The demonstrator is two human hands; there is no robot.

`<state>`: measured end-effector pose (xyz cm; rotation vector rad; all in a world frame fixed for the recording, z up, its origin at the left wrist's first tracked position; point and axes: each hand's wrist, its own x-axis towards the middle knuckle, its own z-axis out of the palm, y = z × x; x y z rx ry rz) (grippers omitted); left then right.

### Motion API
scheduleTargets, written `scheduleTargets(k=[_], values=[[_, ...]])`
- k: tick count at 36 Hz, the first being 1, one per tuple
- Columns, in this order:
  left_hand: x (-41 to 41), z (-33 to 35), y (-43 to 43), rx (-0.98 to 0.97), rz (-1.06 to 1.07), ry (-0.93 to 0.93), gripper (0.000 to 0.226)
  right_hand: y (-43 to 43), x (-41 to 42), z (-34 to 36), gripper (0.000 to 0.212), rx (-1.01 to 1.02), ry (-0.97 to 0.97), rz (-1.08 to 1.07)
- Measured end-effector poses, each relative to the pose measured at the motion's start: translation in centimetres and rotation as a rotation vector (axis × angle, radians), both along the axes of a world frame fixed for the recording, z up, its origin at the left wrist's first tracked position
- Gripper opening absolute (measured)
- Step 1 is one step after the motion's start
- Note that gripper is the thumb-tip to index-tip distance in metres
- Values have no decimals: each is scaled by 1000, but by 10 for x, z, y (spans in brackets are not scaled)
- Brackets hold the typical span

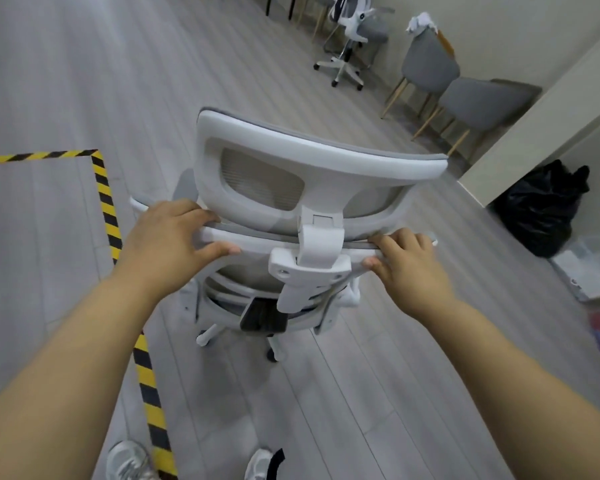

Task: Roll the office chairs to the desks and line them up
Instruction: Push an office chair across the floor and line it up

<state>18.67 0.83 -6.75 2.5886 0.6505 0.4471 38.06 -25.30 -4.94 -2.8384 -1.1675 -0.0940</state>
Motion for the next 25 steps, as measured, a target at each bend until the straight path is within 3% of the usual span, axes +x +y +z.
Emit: scheduleTargets(k=[10,14,25], values=[[-59,-10,53,20,158,-88,73,81,-16,1,53,21,-5,185],[-90,-8,78,12,243,-91,71,128,-31,4,44,12,19,230],[-183,-9,162,-14,473,-90,58,270,-88,5,45,69,125,391]])
